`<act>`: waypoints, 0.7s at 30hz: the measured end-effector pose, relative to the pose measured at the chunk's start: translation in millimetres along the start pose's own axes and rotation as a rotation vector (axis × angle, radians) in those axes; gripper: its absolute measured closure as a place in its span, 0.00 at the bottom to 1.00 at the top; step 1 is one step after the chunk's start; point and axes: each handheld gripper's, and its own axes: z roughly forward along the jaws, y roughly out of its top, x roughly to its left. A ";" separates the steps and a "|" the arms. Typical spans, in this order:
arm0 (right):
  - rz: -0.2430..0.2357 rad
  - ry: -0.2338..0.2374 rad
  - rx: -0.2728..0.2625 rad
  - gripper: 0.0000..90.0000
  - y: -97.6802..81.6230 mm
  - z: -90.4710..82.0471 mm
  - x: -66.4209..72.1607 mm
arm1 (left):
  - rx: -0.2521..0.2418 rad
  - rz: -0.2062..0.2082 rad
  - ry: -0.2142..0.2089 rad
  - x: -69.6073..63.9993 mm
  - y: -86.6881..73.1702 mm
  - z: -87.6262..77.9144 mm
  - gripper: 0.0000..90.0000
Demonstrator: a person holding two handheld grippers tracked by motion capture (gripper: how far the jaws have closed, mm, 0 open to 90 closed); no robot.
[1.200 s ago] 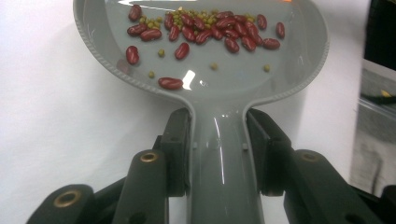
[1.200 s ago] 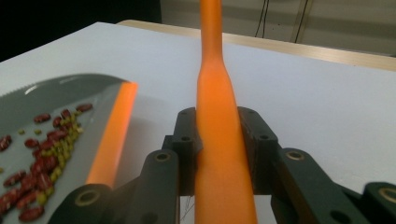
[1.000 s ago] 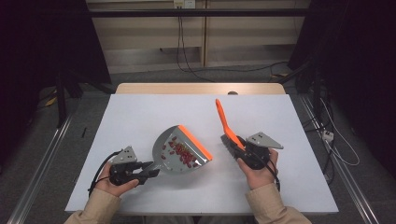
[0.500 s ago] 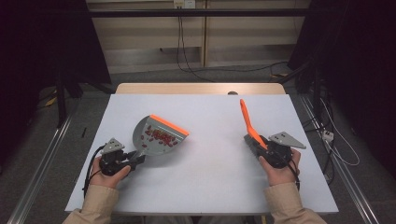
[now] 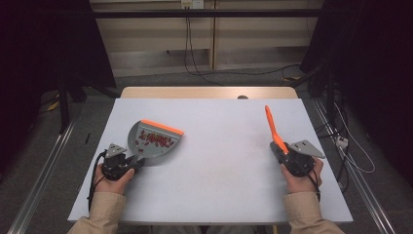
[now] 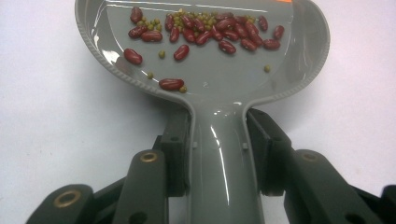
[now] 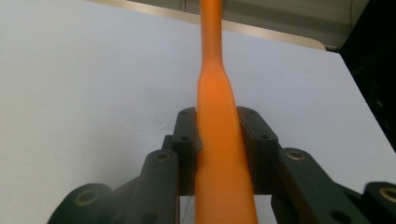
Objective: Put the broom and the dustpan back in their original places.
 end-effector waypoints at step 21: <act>0.060 0.170 -0.046 0.54 -7.1 1.4 47.2 | -0.089 -0.032 -0.167 -31.2 -5.4 -6.4 0.39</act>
